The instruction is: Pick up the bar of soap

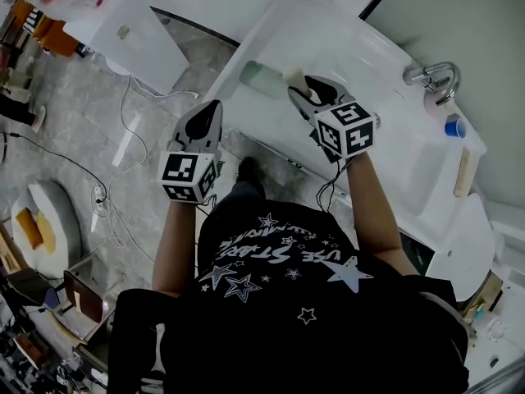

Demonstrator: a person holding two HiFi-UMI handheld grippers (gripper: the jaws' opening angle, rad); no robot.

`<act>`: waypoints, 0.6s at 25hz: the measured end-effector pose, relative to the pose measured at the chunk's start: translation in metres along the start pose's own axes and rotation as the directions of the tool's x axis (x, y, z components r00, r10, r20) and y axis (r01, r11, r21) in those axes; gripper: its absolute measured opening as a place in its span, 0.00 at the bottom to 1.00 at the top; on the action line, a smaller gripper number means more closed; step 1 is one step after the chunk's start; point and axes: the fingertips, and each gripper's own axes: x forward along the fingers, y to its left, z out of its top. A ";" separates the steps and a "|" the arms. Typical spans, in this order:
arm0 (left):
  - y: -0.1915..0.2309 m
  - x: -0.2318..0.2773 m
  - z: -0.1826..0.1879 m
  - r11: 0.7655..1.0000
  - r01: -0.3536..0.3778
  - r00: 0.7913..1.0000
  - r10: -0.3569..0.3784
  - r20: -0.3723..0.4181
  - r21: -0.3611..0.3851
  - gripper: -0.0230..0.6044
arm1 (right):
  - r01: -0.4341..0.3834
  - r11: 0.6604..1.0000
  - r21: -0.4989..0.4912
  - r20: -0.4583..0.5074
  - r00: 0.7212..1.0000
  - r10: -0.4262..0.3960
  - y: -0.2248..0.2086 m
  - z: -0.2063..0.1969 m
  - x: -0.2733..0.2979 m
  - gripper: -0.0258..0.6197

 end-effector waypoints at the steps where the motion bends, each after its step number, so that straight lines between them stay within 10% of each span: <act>1: -0.005 -0.003 0.000 1.000 -0.001 1.000 0.001 0.003 0.003 0.05 | 0.000 1.000 0.006 0.008 1.000 0.000 0.001 -0.002 -0.006 0.32; 15: -0.087 -0.063 -0.017 1.000 -0.007 0.999 0.006 0.042 0.018 0.05 | -0.007 1.000 -0.004 0.061 0.998 0.008 0.040 -0.045 -0.096 0.32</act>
